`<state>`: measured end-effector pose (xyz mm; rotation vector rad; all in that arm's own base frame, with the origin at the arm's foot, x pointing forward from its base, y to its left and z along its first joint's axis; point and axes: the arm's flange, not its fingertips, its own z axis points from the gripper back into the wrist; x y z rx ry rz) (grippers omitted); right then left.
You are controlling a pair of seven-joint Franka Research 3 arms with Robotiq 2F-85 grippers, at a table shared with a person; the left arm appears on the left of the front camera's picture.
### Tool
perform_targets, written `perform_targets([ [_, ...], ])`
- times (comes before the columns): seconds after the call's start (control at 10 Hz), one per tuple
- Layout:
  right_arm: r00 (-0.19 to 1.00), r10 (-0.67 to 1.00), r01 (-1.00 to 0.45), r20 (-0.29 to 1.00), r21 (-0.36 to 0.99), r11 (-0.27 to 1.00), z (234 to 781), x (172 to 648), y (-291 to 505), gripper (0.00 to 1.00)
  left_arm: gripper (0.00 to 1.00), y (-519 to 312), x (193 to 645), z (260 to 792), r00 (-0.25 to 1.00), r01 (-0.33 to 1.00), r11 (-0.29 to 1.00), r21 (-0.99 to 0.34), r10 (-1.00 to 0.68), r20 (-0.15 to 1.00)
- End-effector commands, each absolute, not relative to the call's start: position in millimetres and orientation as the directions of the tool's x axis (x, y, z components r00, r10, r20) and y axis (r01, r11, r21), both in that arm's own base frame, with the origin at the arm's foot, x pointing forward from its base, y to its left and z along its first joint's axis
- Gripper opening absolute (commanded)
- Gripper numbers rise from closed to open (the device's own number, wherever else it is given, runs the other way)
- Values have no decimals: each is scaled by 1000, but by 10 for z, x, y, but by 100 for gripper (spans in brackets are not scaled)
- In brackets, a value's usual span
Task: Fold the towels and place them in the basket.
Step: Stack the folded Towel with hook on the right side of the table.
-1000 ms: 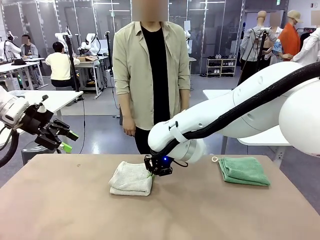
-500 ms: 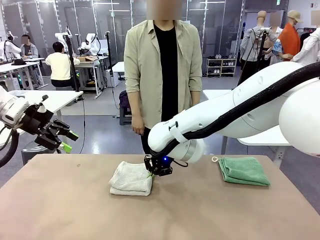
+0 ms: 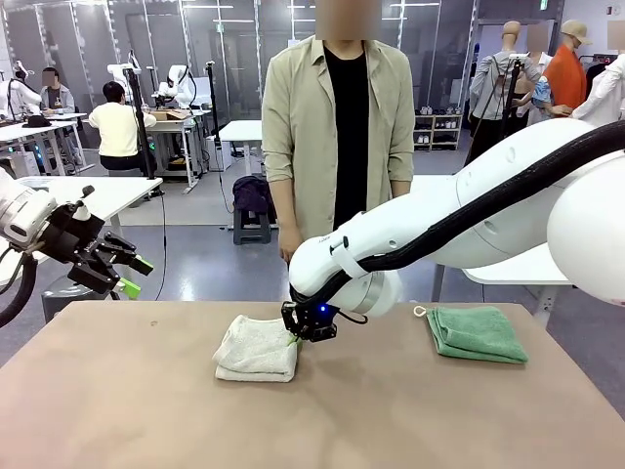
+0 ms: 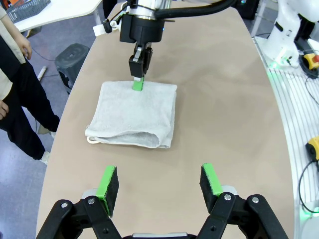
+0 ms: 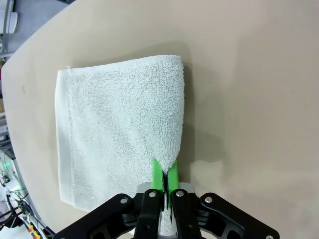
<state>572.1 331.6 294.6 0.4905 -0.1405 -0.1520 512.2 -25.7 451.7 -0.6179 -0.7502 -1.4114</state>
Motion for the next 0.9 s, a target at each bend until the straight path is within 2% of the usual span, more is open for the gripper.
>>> perform_targets([
  [0.0, 983, -121, 42, 140, 469, 882, 3195, 5613, 3120, 4, 84, -266, 5125, 4530, 15, 995, 86, 52, -637, 771],
  [0.4, 982, -55, -40, 178, 489, 871, 3787, 5408, 2584, 4, 84, -266, 5125, 4530, 15, 995, 86, 52, -637, 771],
  [0.8, 974, -35, -73, 226, 452, 889, 4495, 5157, 2014, 4, 84, -266, 5125, 4530, 15, 995, 86, 52, -637, 771],
])
